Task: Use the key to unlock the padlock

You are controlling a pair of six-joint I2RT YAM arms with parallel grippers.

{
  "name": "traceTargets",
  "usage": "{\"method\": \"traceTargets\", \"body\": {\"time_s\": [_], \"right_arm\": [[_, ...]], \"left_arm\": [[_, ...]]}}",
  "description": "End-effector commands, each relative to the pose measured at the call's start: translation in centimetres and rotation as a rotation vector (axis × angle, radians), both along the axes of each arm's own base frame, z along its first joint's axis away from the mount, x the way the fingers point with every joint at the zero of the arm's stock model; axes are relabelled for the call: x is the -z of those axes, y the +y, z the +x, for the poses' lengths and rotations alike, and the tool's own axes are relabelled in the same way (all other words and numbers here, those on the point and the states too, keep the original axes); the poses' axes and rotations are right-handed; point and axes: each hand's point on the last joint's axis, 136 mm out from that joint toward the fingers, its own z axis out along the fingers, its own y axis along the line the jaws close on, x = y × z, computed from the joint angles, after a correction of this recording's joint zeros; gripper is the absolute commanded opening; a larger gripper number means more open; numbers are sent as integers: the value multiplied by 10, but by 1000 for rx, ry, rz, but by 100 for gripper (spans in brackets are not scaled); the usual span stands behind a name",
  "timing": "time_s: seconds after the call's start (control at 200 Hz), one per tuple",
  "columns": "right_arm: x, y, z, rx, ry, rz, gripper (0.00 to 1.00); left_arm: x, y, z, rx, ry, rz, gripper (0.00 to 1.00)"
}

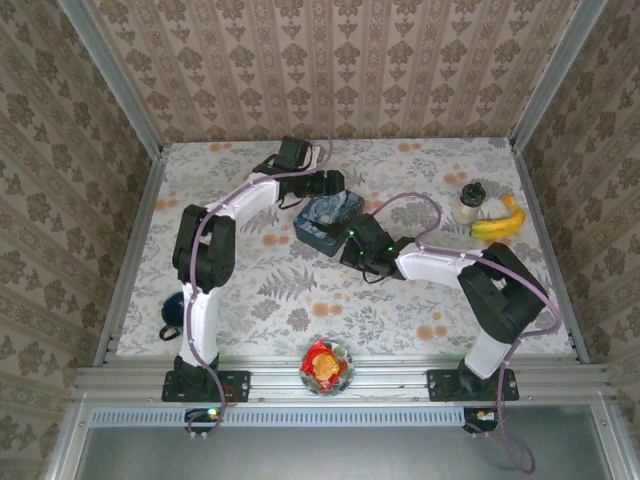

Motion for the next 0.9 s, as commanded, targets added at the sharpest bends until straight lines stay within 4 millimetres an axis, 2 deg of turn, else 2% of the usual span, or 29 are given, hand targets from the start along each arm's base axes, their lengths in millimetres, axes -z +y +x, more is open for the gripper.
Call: {"method": "traceTargets", "body": {"time_s": [0.0,0.125,0.395,0.615,0.895], "right_arm": [[-16,27,18,-14,-69,40,0],[-19,47,28,-44,-85,54,0],[-26,77,51,-86,-127,69,0],[-22,81,58,-93,-125,48,0],[-31,89,60,-136,-157,74,0]], "left_arm": [[14,-12,-6,27,72,-32,82],[14,-20,-7,44,74,-44,81],[6,-30,-10,79,67,-78,81],[3,-31,-7,85,55,-83,81],[-7,-40,-6,110,53,-136,83]]}}
